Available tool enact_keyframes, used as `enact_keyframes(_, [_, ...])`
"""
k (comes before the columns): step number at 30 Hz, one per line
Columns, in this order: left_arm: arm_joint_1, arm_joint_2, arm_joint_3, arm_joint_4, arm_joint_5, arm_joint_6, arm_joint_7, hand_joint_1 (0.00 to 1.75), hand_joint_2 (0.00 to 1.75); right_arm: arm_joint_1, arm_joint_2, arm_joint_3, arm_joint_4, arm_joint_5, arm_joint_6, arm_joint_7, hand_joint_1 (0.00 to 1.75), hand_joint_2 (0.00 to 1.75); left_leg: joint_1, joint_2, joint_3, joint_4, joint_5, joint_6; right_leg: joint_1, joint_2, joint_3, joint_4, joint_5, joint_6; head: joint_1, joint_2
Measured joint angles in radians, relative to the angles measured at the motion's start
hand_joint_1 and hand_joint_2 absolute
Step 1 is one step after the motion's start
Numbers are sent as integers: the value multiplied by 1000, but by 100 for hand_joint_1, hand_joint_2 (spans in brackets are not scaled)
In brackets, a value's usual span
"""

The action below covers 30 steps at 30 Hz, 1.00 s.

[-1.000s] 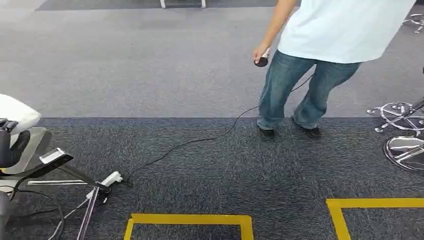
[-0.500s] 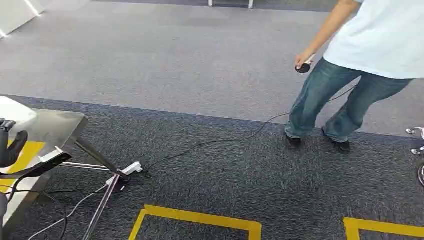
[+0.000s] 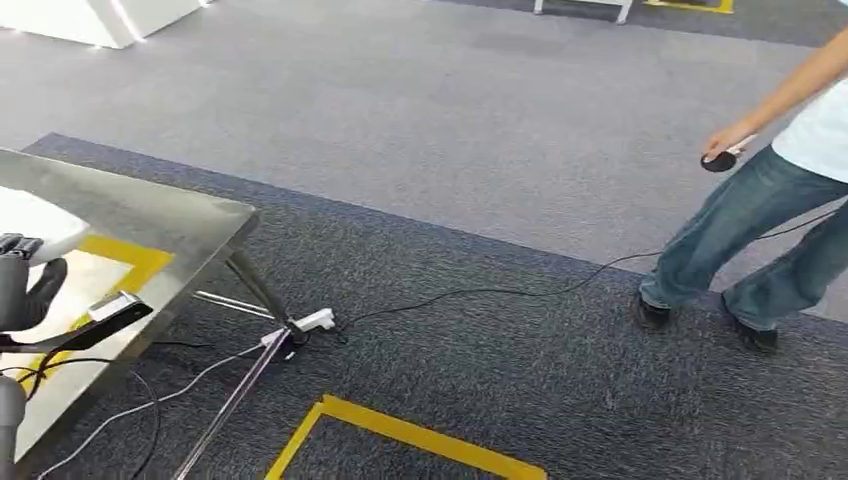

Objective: Take the parts from the cabinet and place them on the table.

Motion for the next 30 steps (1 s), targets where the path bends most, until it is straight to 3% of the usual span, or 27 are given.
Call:
enact_keyframes(1, [2,0,-2,0,0,0,0,175,175,-1,0,0,0,0,-1,3,0,0,1,-11,0,-4,3,-7,1,-11,2,-2,1,-4,0,0])
enact_keyframes(2, [4,1,-2,0,0,1,0,175,175,0,1,0,0,0,-2,3,0,0,1,-11,-1,0,-2,-11,-10,-28,10,-16,7,-13,-1,0])
enact_keyframes(3, [6,1,-2,0,1,2,0,175,175,-1,0,-1,0,0,-3,2,0,0,-6,45,-7,19,-15,-15,-8,-40,16,-21,7,-19,-5,0])
enact_keyframes(4, [0,2,-3,0,1,2,0,175,175,0,0,0,0,0,-4,2,0,0,-6,86,-33,73,-48,-19,-6,-54,20,-22,5,-25,-15,0])
enact_keyframes(5, [-3,0,-4,0,1,3,0,175,175,1,0,0,0,0,-5,2,0,0,-4,108,-73,156,-86,-23,-5,-70,22,-22,2,-29,-13,0])
enact_keyframes(6, [0,0,-6,1,1,3,0,175,175,2,0,0,0,0,-5,2,0,0,-2,117,-110,233,-117,-27,-4,-85,24,-21,-1,-31,-14,0])
enact_keyframes(7, [3,0,-6,2,2,3,0,175,175,3,0,0,0,0,-5,3,0,0,-1,120,-139,288,-131,-29,-3,-98,25,-21,-4,-31,-14,0])
enact_keyframes(8, [4,0,-7,3,2,3,0,175,175,3,0,0,0,0,-5,3,0,0,0,121,-145,296,-121,-30,-3,-113,27,-21,-6,-30,-14,0])
enact_keyframes(9, [4,0,-7,4,2,3,0,175,175,4,0,0,0,-1,-5,3,0,0,1,124,-127,260,-88,-30,-2,-127,31,-21,-10,-29,-13,0])
enact_keyframes(10, [4,0,-7,4,2,3,1,175,175,3,0,0,0,0,-5,3,0,0,0,130,-91,188,-45,-27,-2,-139,36,-21,-13,-27,-14,0])
enact_keyframes(11, [4,0,-7,4,3,3,1,175,175,2,0,0,0,0,-5,3,0,0,-2,151,-37,87,4,-21,-1,-152,45,-21,-19,-23,-14,0])
enact_keyframes(12, [3,0,-7,4,3,3,1,175,175,2,0,0,0,0,-4,3,0,0,-9,199,-1,16,18,-13,1,-161,51,-21,-24,-19,-14,0])
enact_keyframes(13, [-2,0,-8,4,3,2,1,175,175,2,0,0,0,0,-3,3,0,0,-23,215,8,-2,2,-8,10,-172,50,-18,-29,-10,-14,0])
enact_keyframes(16, [1,0,-8,4,5,1,2,175,175,-1,0,0,0,0,-4,6,0,0,-22,179,-2,1,0,7,11,-209,60,-25,-34,1,-11,0])
enact_keyframes(17, [1,0,-8,4,5,1,2,175,175,-4,0,0,0,0,-4,7,0,0,-17,164,2,-8,5,15,12,-221,66,-26,-41,9,-12,0])
enact_keyframes(18, [4,-1,-9,4,5,1,2,175,175,-6,0,0,0,0,-4,8,0,0,-11,156,6,-11,7,20,7,-171,55,-11,-55,16,-10,0])
enact_keyframes(19, [-1,-1,-9,4,4,0,2,175,175,-7,0,0,0,0,-6,8,0,0,-9,148,5,-11,6,26,4,-123,33,37,-85,15,-6,0])
enact_keyframes(20, [-1,-2,-10,4,3,0,2,175,175,-6,0,0,0,0,-6,8,0,0,-8,137,4,-10,6,29,3,-96,-9,119,-122,16,0,0])
enact_keyframes(22, [0,-4,-11,5,3,0,2,175,175,-3,0,0,0,0,-6,8,0,0,-8,111,3,-10,5,31,3,-82,-98,280,-176,19,0,0])
enact_keyframes(23, [0,-5,-11,5,3,0,2,175,175,0,0,0,0,0,-6,7,0,0,-8,97,4,-9,5,31,3,-81,-119,304,-168,19,0,0])
enact_keyframes(24, [1,-6,-12,5,3,0,3,175,175,2,-1,0,0,-1,-6,6,0,0,-8,81,5,-8,5,31,3,-79,-116,277,-132,18,0,0])
enact_keyframes(26, [0,-7,-12,5,3,0,3,175,175,2,-2,0,0,-1,-6,4,0,0,-6,52,7,-5,2,27,1,-65,-56,121,-30,13,0,0])
enact_keyframes(27, [0,-8,-12,5,3,0,3,175,175,1,-2,0,0,-1,-6,3,0,0,-5,40,6,-1,-1,22,-2,-28,-19,29,11,10,1,0])
enact_keyframes(28, [0,-9,-12,5,3,0,3,175,175,0,-3,0,0,-1,-6,3,0,0,-9,30,-1,3,-2,15,-10,34,-8,9,-9,8,1,0])
enact_keyframes(30, [-3,-9,-13,5,3,0,3,175,175,1,-3,0,0,-1,-6,3,0,0,2,5,-12,4,4,-1,-4,16,3,-1,-10,4,0,0])
